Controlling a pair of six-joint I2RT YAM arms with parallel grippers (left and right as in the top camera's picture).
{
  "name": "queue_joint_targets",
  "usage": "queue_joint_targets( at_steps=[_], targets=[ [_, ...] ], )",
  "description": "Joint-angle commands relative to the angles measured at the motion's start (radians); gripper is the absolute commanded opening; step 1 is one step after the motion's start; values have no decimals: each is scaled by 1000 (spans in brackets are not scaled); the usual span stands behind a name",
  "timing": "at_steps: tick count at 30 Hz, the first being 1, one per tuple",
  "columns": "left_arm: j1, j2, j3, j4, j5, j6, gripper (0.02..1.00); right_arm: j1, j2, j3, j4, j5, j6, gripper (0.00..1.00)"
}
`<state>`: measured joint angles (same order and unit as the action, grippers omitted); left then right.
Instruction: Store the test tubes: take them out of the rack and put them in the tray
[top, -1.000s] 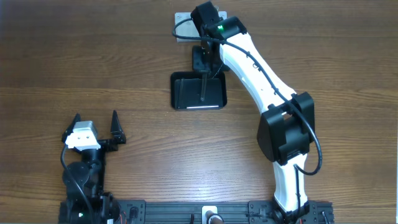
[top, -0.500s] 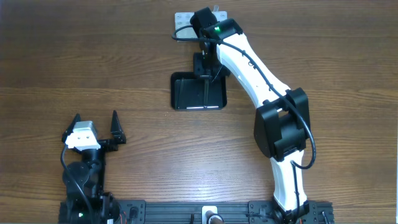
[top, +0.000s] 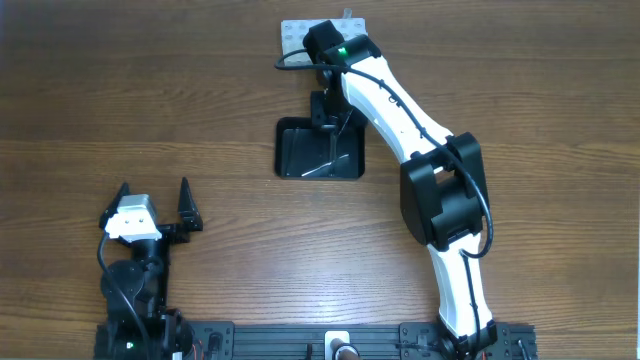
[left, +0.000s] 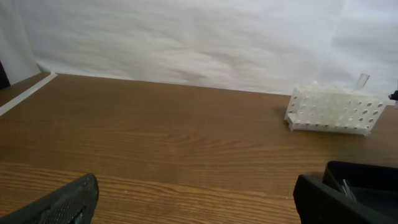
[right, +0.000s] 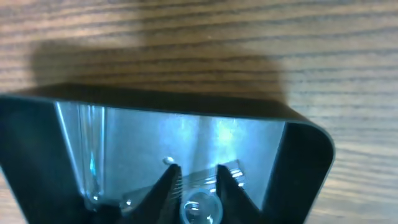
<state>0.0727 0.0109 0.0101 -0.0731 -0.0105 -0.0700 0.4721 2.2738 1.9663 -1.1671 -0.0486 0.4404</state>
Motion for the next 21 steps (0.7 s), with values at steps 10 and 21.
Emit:
queue_joint_targets(
  at_steps=[10,21],
  targets=[
    [3,-8,-4,-2,6,18,998,11,30,24,-10,10,-11,599],
    [3,-8,-4,-2,6,18,998,-7,29,333,-180,-6,-11,658]
  ],
)
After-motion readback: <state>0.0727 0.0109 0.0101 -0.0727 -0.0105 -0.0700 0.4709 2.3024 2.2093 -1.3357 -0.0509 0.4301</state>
